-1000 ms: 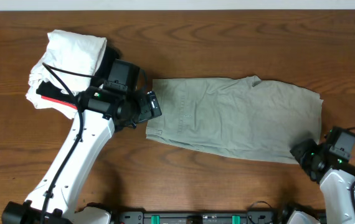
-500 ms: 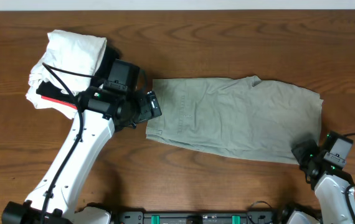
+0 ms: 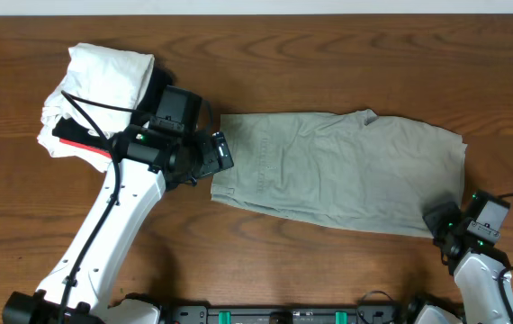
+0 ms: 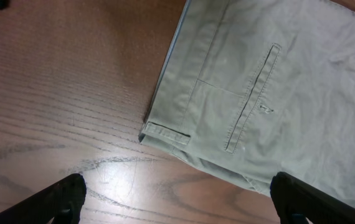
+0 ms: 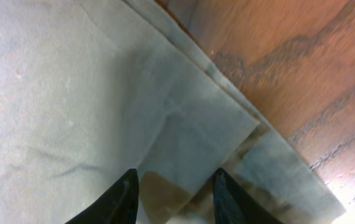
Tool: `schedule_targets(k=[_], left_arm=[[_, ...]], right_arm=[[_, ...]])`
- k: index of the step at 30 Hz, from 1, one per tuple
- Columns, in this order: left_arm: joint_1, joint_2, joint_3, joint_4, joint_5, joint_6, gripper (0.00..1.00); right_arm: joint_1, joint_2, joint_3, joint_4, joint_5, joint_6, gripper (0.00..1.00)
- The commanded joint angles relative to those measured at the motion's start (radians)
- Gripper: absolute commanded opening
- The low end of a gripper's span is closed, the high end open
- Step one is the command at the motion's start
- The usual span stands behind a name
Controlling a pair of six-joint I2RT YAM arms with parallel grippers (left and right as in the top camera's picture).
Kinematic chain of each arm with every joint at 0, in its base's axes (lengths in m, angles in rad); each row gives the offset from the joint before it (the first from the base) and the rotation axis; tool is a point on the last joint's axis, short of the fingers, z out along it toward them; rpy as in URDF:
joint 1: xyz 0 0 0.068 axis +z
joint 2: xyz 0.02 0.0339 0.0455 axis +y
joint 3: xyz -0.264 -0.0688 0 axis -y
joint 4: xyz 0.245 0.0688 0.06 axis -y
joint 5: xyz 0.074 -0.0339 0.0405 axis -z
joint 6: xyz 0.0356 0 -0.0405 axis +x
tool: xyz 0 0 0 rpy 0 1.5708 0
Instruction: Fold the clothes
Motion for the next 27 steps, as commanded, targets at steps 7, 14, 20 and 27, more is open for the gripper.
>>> schedule_targets(k=[7, 14, 20, 27], left_arm=[[0.004, 0.003, 0.003, 0.0, 0.002, -0.001, 0.96], [0.004, 0.003, 0.003, 0.003, 0.002, -0.001, 0.96], [0.004, 0.003, 0.003, 0.003, 0.002, -0.001, 0.96], [0.004, 0.003, 0.003, 0.013, 0.002, 0.014, 0.93]], right_arm=[[-0.011, 0.012, -0.008, 0.032, 0.029, 0.017, 0.36], [-0.011, 0.026, -0.013, 0.06, 0.021, 0.062, 0.47], [-0.011, 0.043, -0.013, 0.076, 0.008, 0.08, 0.36], [-0.01, 0.039, -0.012, 0.104, -0.012, 0.01, 0.07]])
